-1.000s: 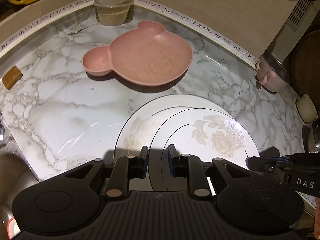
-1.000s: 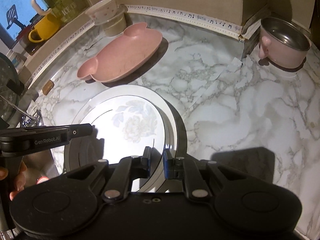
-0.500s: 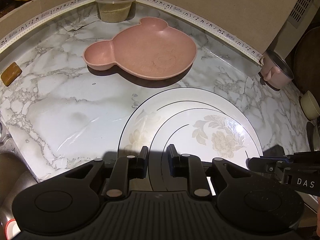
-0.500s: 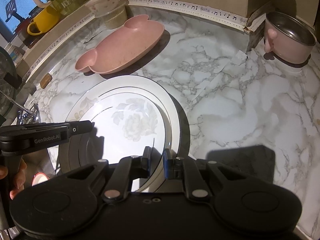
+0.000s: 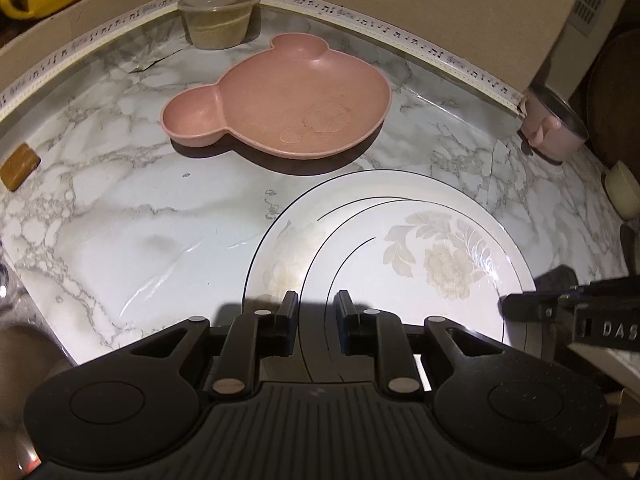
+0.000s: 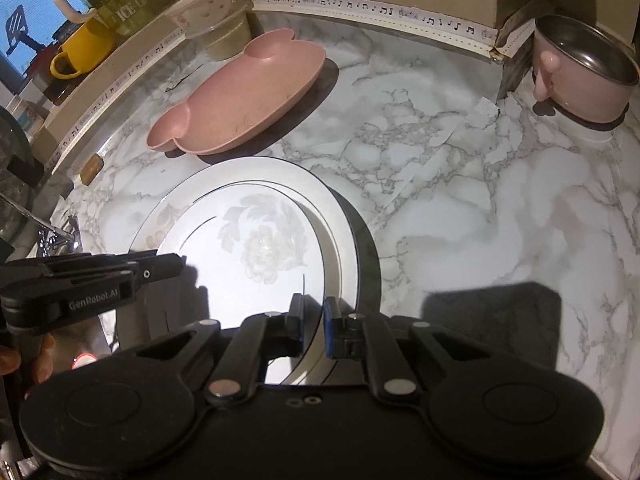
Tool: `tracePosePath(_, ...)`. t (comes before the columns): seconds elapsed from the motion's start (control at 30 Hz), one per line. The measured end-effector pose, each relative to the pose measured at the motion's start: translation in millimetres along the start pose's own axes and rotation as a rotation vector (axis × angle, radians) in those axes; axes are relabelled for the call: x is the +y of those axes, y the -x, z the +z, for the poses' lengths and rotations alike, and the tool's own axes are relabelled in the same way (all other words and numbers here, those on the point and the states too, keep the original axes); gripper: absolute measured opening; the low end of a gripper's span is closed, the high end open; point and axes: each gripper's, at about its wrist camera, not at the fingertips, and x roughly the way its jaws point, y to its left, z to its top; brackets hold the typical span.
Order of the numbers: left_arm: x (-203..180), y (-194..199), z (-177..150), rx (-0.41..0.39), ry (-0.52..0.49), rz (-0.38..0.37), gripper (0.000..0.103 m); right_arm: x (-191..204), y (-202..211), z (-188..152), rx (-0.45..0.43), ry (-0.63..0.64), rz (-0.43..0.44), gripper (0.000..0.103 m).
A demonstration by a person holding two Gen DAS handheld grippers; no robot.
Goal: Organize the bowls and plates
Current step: 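Lift the floral plate and lower it onto the large white plate, then open the right gripper to release the floral plate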
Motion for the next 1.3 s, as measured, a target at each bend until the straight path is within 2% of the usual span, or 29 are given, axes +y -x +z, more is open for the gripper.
tracePosePath(0.23,1,3,1,-0.019,-0.019,0.018,0.019,1,-3,1,0.006,0.011,-0.002,0.01)
tracePosePath(0.33,3,8,3,-0.031,-0.004,0.002,0.019,2,-7,1,0.011,0.018,-0.003,0.01)
tracePosePath(0.5,-7,9,2,-0.04,-0.052,-0.012,0.019,7,-9,2,0.009,0.04,-0.032,0.008)
tracePosePath(0.7,-10,6,-1,-0.037,-0.055,-0.015,0.019,13,-7,5,0.008,0.068,-0.059,0.016)
tracePosePath(1.13,-18,34,0,-0.081,-0.049,-0.059,0.019,26,20,6,-0.022,0.118,-0.016,0.024)
tracePosePath(1.3,-22,43,0,-0.091,-0.05,-0.039,0.02,32,30,5,-0.048,0.137,-0.02,0.03)
